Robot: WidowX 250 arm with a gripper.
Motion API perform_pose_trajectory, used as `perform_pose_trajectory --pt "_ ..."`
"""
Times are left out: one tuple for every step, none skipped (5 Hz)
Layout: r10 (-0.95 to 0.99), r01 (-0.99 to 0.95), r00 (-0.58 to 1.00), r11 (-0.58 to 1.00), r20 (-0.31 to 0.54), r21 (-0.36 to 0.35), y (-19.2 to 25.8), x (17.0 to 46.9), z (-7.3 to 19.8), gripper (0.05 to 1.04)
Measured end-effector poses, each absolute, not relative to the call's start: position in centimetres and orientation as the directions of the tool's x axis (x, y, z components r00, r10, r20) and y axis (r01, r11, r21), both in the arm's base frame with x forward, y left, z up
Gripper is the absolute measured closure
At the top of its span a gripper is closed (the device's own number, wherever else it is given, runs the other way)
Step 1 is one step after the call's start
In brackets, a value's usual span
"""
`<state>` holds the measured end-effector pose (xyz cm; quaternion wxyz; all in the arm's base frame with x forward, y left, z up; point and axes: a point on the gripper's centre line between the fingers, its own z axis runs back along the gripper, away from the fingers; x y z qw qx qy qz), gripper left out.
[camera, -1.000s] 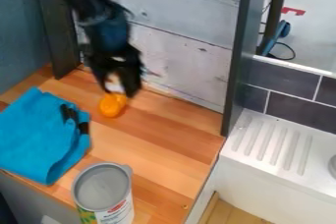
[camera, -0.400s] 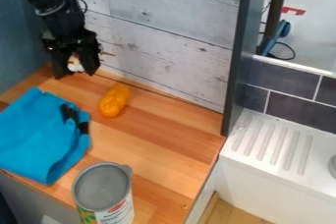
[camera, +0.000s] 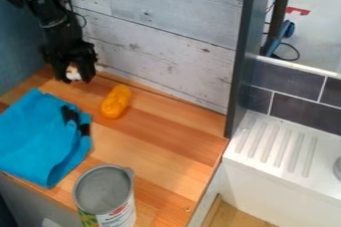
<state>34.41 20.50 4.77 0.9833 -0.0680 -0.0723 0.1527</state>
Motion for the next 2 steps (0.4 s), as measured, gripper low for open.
perform_pose_trajectory --pt "0.329 -0.319 0.943 0.938 0.061 -0.134 21.55 34.92 3.32 0.425" --pt "0.331 -0.324 0.943 0.939 0.044 -0.117 22.17 35.25 3.18 0.425"
